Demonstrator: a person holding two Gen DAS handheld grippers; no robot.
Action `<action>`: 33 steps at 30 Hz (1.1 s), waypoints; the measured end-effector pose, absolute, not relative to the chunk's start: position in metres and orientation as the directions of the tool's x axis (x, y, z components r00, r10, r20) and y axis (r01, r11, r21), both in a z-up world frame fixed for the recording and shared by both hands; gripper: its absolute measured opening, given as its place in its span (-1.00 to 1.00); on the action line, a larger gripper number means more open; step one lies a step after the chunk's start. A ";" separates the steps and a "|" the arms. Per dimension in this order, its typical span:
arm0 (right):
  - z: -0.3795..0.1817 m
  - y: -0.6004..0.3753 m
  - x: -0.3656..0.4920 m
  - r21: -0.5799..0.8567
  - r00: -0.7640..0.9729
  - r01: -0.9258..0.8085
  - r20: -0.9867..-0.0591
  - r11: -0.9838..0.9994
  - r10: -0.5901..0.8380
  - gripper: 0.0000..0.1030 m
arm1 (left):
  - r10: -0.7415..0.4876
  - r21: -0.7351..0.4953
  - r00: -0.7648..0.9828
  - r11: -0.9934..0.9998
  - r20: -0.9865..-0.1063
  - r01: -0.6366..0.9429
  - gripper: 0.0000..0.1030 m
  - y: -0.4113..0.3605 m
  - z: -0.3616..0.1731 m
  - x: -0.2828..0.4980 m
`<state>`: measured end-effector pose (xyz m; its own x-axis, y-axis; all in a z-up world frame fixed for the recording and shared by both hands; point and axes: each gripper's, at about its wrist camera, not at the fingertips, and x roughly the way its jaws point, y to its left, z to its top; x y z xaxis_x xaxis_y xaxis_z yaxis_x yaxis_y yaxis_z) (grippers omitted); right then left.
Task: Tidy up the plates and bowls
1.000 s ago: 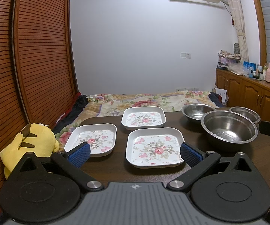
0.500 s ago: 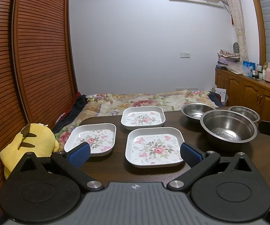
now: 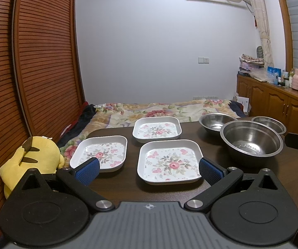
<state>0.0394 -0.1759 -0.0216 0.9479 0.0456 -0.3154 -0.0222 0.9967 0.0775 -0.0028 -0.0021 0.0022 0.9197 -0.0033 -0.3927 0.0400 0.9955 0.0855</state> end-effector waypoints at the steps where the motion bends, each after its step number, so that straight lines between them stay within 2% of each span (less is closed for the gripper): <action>1: -0.022 -0.176 0.039 0.077 0.948 -0.023 -0.315 0.997 0.046 1.00 | -0.003 0.086 0.920 0.996 -0.393 0.040 1.00 -0.002 0.003 -0.003; 18: -0.028 -0.178 0.041 0.077 0.944 -0.021 -0.326 0.997 0.045 1.00 | -0.007 0.079 0.905 0.996 -0.425 0.045 1.00 -0.001 -0.014 0.006; 33: -0.042 -0.167 0.057 0.053 0.928 -0.067 -0.363 0.996 0.082 1.00 | -0.003 0.059 0.849 0.997 -0.528 0.041 1.00 0.015 -0.043 0.030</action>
